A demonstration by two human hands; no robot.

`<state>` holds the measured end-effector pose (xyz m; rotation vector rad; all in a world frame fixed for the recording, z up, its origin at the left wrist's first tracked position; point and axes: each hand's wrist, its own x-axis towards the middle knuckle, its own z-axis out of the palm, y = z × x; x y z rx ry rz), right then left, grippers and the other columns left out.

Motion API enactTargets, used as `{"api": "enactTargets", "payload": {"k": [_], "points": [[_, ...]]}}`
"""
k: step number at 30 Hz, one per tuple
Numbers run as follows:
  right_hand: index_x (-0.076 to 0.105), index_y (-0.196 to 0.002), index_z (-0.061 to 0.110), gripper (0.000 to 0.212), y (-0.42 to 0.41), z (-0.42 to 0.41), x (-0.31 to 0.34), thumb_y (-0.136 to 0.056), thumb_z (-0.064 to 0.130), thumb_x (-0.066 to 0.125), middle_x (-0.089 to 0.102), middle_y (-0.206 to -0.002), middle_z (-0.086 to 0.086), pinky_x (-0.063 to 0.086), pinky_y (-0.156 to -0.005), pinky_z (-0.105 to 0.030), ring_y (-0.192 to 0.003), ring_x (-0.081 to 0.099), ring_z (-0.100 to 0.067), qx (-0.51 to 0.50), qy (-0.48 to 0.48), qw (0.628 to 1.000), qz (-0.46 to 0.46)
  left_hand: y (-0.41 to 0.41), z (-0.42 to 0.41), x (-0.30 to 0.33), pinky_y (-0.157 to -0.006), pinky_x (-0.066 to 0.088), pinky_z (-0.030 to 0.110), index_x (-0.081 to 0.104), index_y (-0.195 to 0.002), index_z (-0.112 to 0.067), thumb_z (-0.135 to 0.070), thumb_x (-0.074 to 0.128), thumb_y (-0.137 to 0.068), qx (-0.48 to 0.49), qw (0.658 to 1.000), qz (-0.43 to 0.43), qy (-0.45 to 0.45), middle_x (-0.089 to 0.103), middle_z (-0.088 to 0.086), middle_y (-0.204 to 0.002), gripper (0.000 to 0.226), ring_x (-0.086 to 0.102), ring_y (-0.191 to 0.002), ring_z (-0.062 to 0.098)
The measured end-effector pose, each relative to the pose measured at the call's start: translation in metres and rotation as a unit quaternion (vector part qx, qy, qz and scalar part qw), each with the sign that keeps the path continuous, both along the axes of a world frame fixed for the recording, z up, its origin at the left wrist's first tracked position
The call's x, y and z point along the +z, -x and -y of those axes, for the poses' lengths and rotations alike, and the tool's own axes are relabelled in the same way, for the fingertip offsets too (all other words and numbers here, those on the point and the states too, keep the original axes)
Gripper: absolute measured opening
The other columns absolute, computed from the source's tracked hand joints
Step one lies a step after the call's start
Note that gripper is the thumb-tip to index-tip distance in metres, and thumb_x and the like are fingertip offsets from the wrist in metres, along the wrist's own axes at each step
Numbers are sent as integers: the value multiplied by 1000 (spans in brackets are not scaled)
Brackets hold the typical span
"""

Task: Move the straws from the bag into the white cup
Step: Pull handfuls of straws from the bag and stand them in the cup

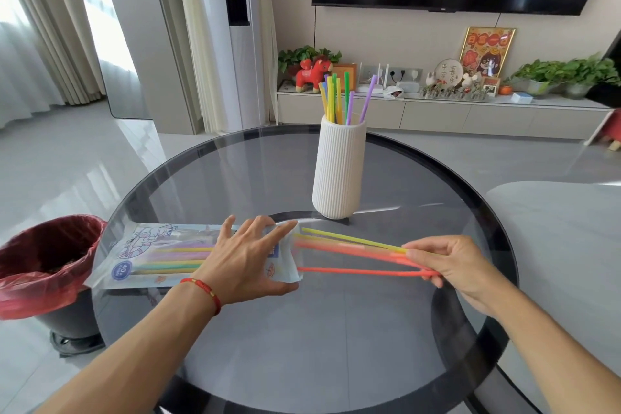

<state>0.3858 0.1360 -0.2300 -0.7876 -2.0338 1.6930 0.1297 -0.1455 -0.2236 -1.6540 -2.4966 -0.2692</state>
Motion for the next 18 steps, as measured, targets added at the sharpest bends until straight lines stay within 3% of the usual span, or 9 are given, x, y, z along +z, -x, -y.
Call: {"api": "enactTargets", "payload": {"k": [11,14,18], "points": [[87,-92,14,20,-32,-9,0,-74,21,86,76,-74,-9,45,-44,-20,-52,58,-13,-46,16,998,-36,-20,-7,8,-123,10,62,4,-160,-36,-93,48,-64,0,999,21,40,24,0,-163,120,22,-150,23],[87,-91,15,15,-38,-11,1,-76,18,85,77,-74,-11,46,-44,-20,-52,59,-14,-63,13,997,-42,-34,-10,15,-123,19,57,4,-161,-31,-90,55,-66,-22,999,39,-12,22,1,-163,123,23,-149,24],[87,-91,13,8,-42,-10,2,-85,9,83,77,-77,-14,46,-44,-20,-52,59,-15,-69,9,997,-42,-67,-31,22,-119,29,48,14,-161,-23,-80,61,-74,-99,982,13,-160,32,8,-158,114,32,-144,27]]}}
